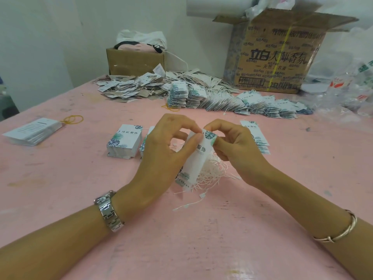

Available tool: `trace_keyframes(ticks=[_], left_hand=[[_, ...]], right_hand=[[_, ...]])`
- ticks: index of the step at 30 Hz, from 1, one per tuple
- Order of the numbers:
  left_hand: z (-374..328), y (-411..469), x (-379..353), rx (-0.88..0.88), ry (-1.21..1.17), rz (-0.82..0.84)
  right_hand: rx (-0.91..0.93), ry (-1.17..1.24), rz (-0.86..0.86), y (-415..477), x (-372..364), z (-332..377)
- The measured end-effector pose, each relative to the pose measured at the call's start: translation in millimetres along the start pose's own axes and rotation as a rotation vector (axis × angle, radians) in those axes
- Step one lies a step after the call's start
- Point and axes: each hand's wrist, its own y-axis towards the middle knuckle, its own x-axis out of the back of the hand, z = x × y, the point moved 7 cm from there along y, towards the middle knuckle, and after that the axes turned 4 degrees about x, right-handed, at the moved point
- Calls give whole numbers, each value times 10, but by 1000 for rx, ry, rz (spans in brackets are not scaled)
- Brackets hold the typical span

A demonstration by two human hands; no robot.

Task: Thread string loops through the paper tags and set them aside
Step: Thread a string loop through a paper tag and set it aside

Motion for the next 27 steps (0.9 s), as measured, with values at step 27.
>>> trace_keyframes(ticks=[27], left_hand=[[51, 68, 221, 31, 75, -187]], right_hand=[[-153, 125, 16, 172, 412, -223]])
